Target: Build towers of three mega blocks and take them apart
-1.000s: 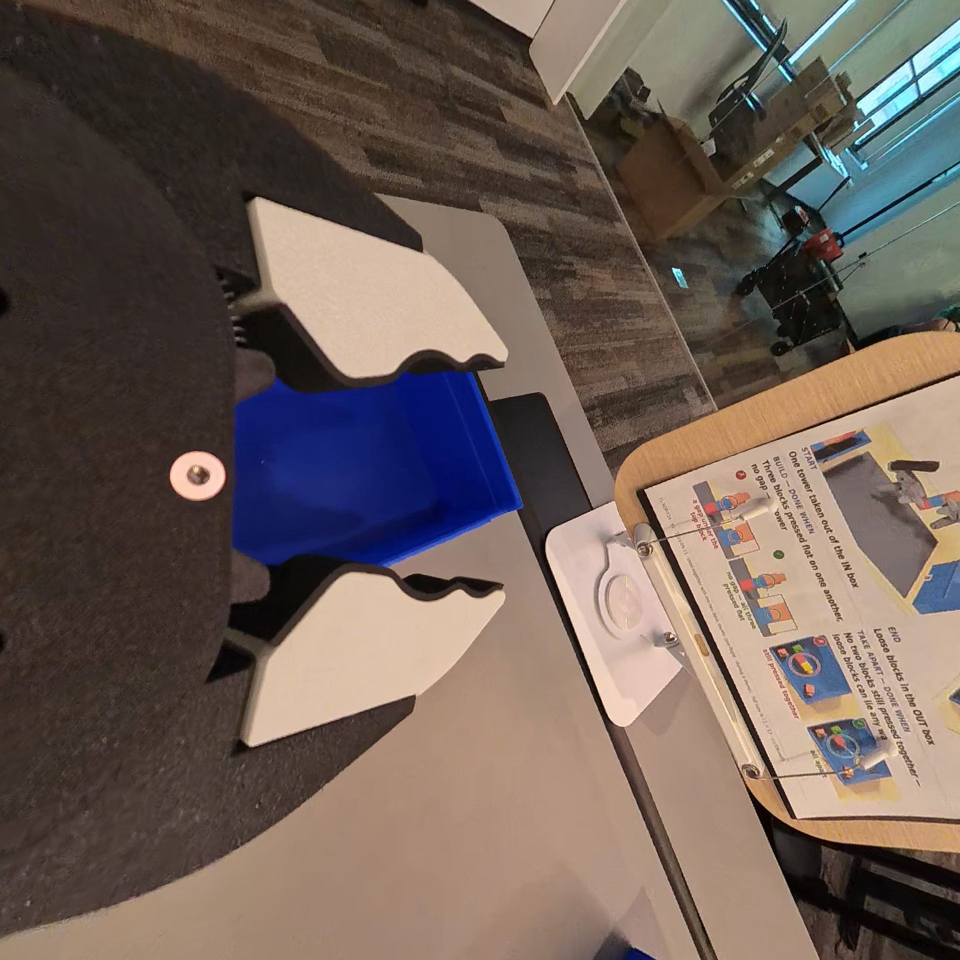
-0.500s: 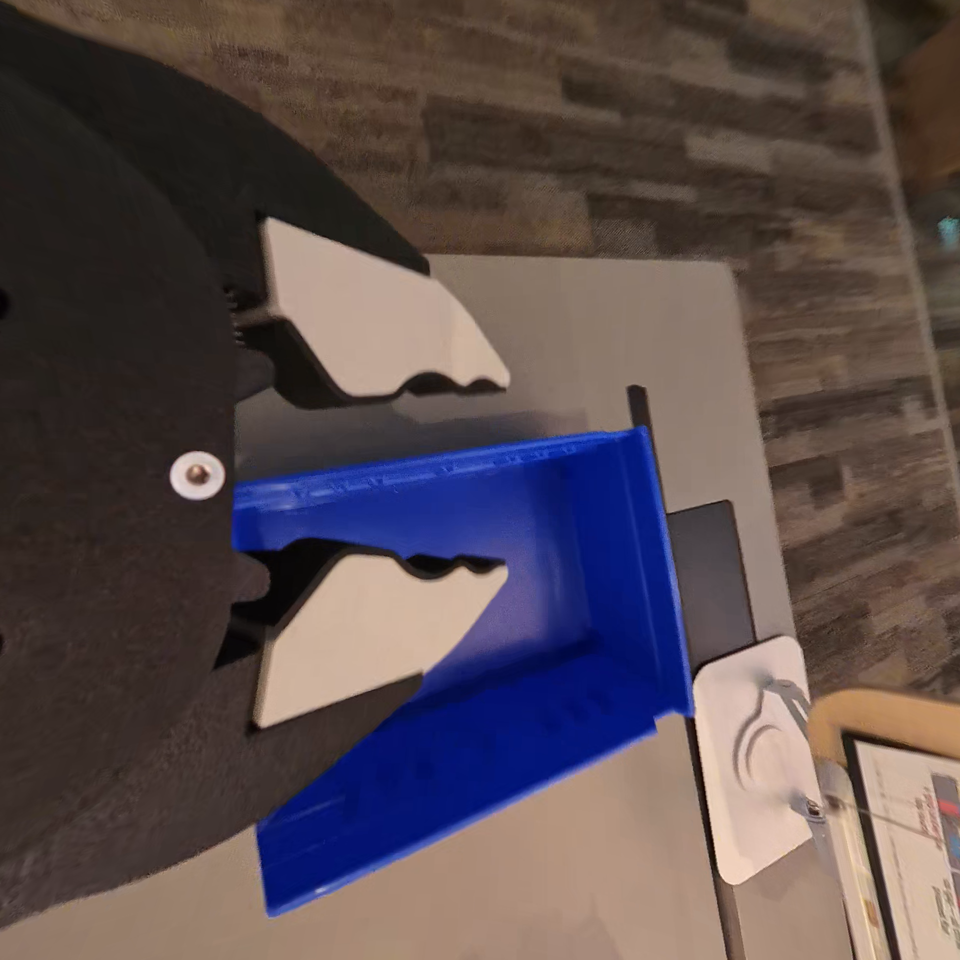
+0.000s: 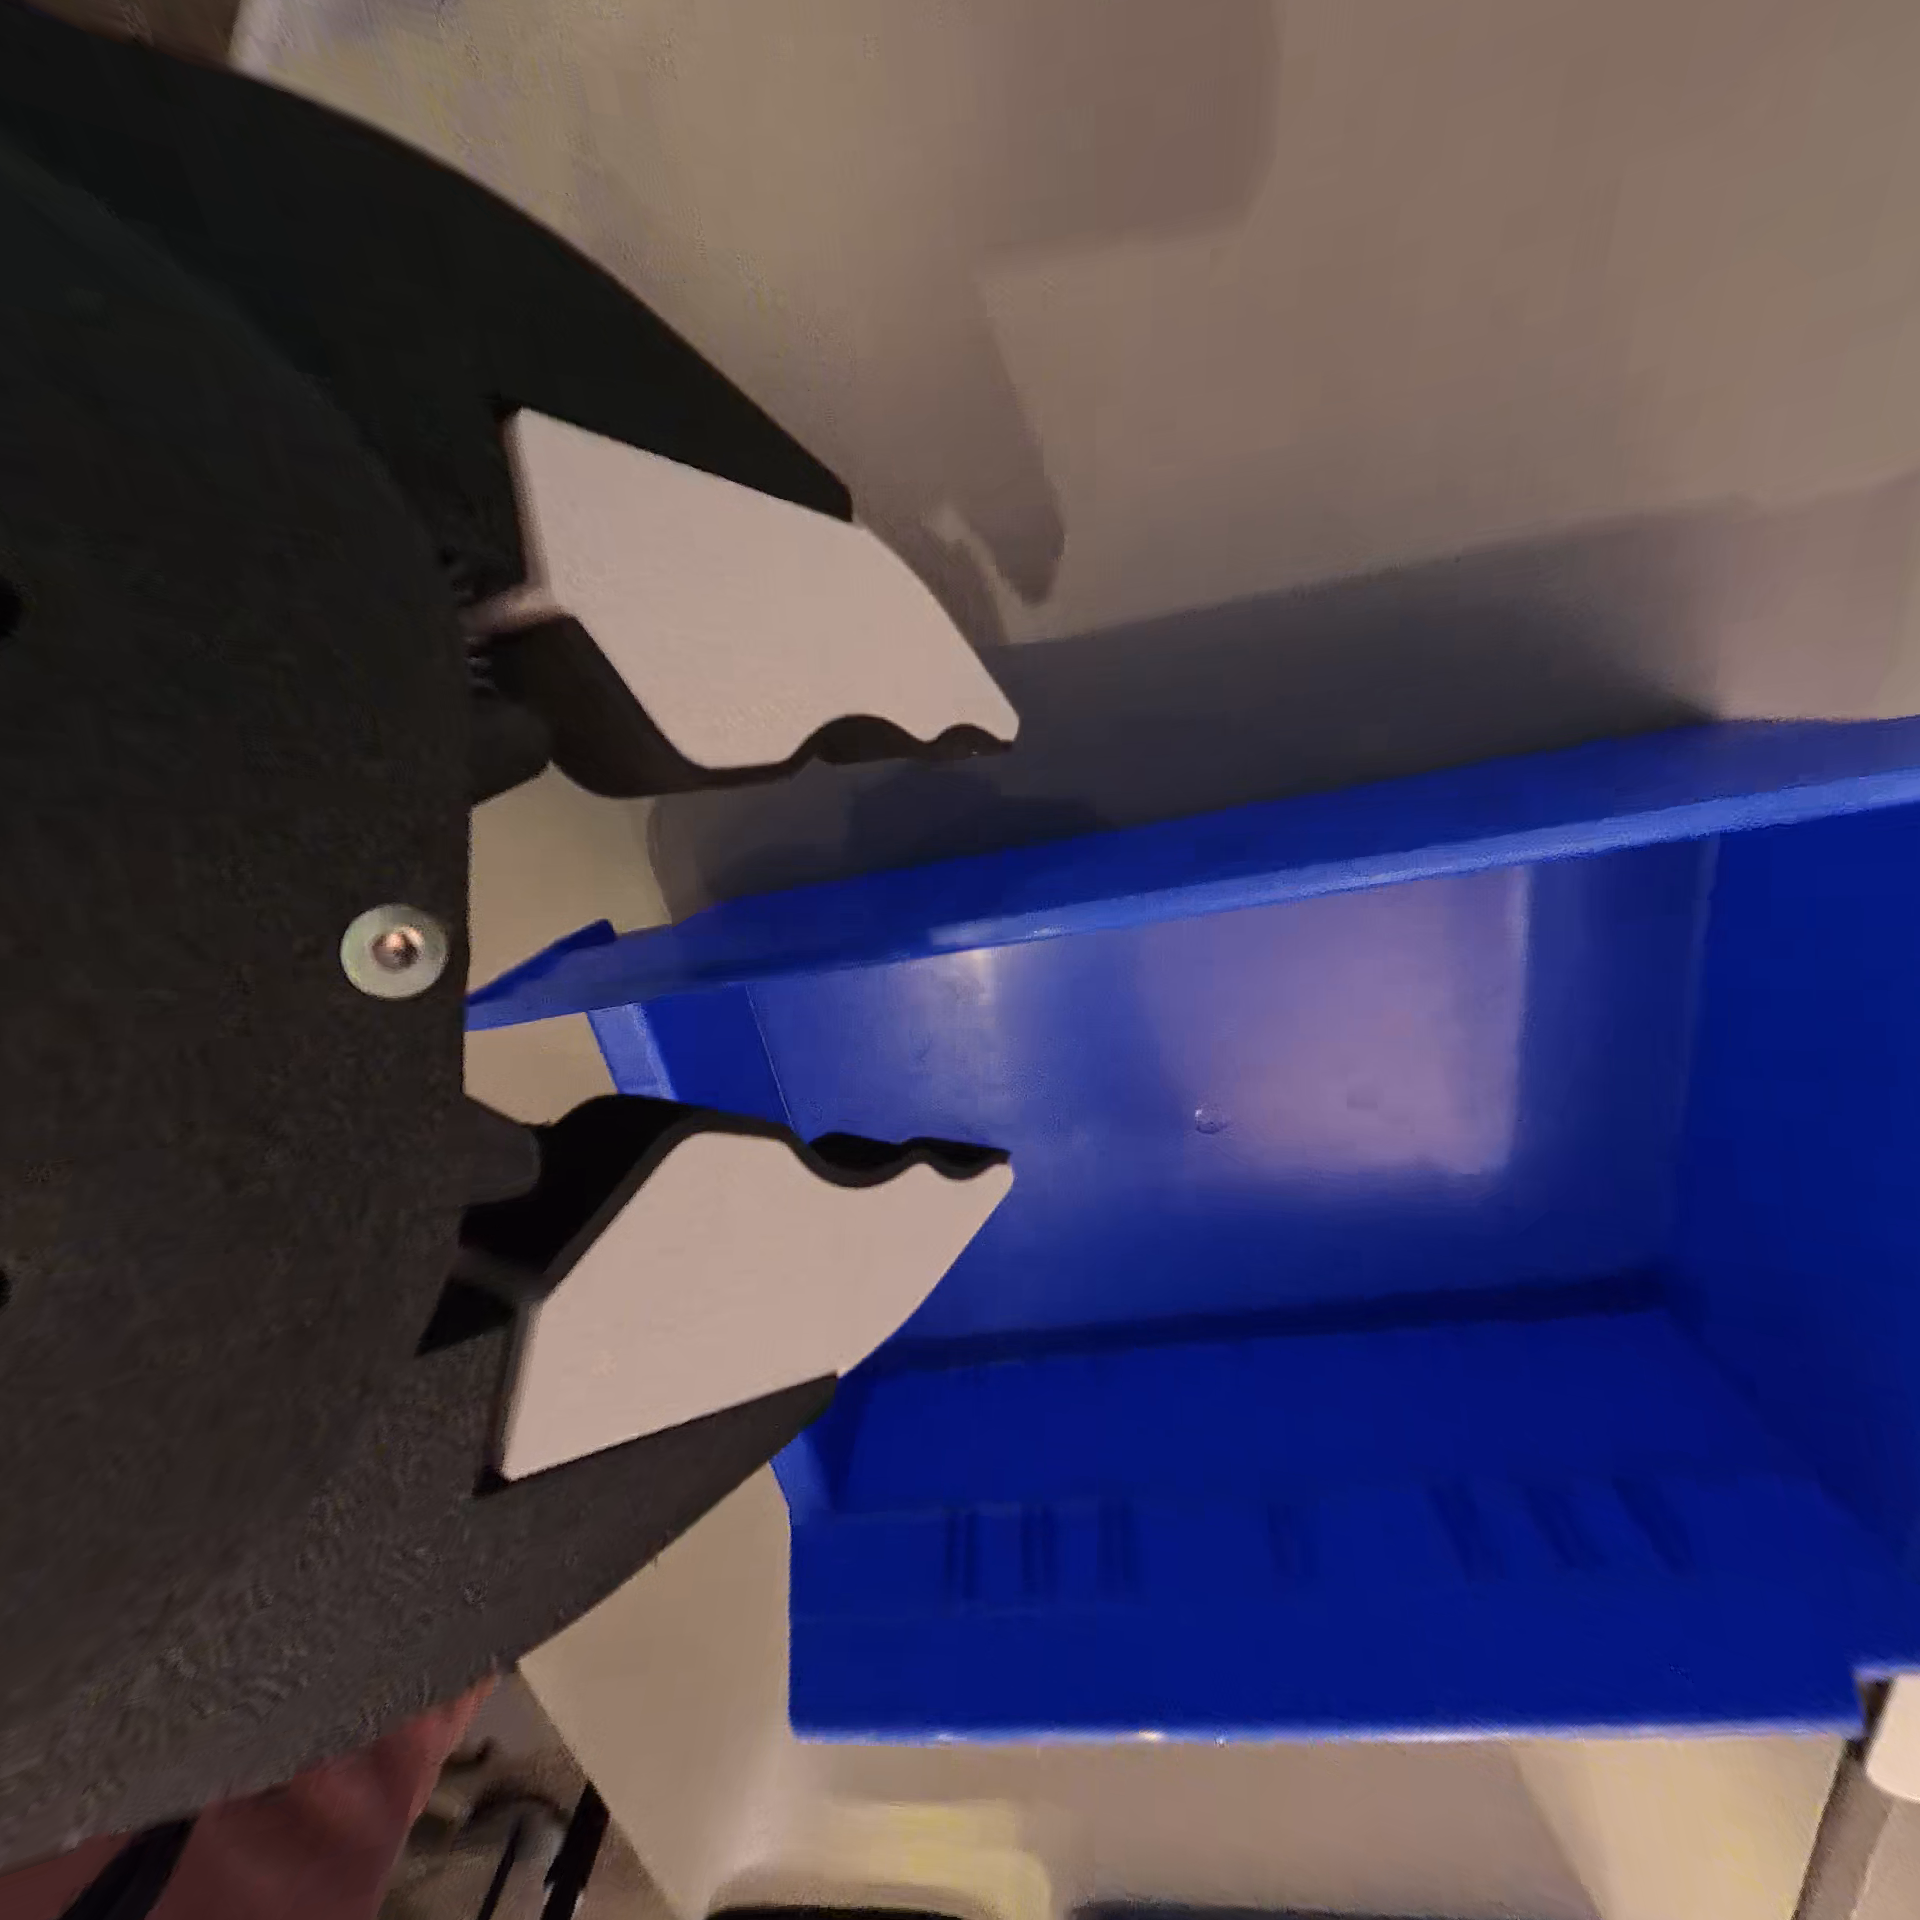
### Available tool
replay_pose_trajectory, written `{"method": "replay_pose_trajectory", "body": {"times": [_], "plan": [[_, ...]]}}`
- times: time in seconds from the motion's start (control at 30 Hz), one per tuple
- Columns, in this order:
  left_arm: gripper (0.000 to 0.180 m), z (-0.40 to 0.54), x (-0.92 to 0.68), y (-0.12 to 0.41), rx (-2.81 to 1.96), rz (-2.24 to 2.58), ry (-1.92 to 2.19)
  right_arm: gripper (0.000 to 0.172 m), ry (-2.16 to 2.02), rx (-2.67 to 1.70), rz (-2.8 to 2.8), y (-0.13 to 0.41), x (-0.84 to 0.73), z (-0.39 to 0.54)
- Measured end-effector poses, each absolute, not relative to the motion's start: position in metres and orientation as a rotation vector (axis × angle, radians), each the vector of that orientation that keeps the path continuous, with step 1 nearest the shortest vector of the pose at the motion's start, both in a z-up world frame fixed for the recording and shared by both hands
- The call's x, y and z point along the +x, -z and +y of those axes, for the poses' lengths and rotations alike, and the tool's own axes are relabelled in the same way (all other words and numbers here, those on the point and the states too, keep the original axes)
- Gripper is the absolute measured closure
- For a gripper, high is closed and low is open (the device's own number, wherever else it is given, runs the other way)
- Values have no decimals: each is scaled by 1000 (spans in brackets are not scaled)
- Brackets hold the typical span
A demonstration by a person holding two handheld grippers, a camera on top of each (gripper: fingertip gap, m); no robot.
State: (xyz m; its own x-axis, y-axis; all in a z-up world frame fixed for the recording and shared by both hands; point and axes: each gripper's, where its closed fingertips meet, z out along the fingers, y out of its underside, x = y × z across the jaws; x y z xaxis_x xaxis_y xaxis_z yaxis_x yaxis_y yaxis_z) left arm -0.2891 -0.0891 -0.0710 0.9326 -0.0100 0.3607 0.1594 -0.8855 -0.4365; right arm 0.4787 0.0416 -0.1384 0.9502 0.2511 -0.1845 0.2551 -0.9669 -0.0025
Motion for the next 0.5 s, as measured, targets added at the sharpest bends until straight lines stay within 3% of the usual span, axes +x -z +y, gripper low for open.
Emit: {"method": "replay_pose_trajectory", "body": {"times": [0.1, 0.2, 0.37, 0.5], "plan": [[123, -89, -294, 97, -2712, -148, 434, 164, 263, 3086, 388, 139, 479, 43], [162, -89, -283, 108, -2760, -158, 503, 166, 241, 3097, 387, 138, 479, 42], [175, -90, -288, 112, -2864, -22, 139, 166, 255, 3099, 381, 138, 467, 36], [173, -80, -248, 112, -2872, 17, 197, 166, 259, 3099, 402, 138, 449, 33]]}}
